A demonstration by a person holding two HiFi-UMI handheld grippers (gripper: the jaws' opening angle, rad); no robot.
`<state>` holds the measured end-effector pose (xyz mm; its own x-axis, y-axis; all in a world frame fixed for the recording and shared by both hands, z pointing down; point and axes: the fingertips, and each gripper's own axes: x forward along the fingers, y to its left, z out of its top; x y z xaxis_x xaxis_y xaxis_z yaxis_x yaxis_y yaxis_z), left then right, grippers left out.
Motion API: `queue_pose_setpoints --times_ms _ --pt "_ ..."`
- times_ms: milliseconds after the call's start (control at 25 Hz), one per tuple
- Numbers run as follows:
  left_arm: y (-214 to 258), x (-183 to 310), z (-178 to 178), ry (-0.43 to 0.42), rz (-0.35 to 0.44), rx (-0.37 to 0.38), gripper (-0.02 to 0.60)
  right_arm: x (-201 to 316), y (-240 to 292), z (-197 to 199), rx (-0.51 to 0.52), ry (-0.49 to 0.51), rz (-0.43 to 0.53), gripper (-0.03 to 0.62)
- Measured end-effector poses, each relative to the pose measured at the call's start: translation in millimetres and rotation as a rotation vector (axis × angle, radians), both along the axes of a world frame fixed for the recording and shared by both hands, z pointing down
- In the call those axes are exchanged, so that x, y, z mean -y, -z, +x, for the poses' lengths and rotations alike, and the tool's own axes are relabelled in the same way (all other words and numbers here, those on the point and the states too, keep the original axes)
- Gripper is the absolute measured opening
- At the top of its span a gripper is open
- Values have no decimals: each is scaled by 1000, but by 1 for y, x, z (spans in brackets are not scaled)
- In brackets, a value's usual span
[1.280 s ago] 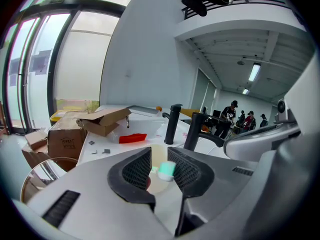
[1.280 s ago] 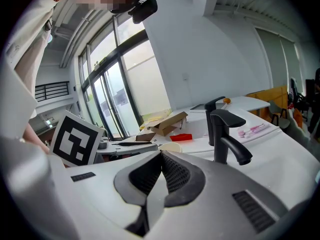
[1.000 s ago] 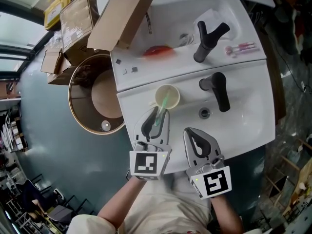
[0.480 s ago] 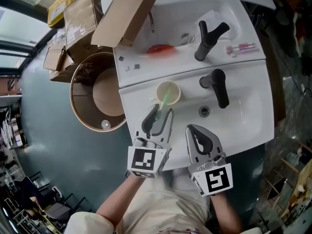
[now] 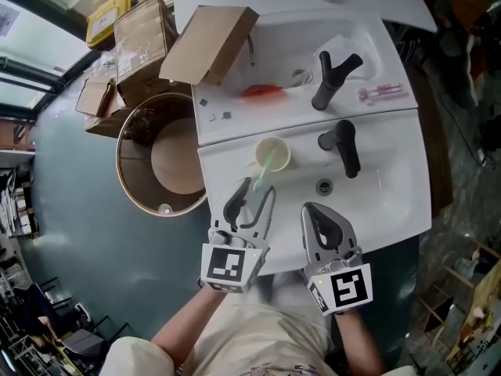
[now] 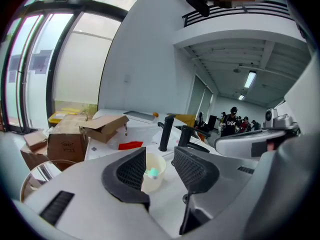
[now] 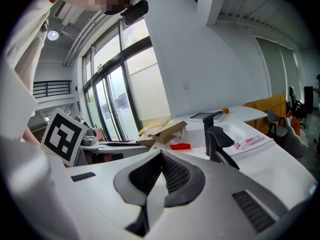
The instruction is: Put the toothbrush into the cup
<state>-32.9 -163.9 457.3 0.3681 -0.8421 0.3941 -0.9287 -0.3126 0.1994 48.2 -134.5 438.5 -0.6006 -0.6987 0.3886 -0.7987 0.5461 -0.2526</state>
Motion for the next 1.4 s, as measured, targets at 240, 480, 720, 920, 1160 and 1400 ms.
queue_pose_setpoints --times_ms 240,480,720,920,1160,1400 --pt "37 -13 -9 -5 61 16 187 -4 20 3 0 -30 33 16" --pt "82 -27 -16 12 102 -21 108 -13 45 1 11 -55 67 16" --pt "110 -50 -18 -16 128 -38 32 -23 67 -2 6 -48 92 15" --pt "125 -70 -15 -61 114 -41 28 -35 90 -12 46 3 86 16" --pt "149 -84 -13 -101 134 9 26 -44 108 -31 75 96 95 16" --pt "150 -101 -22 -72 122 10 14 -58 115 -47 89 164 86 16"
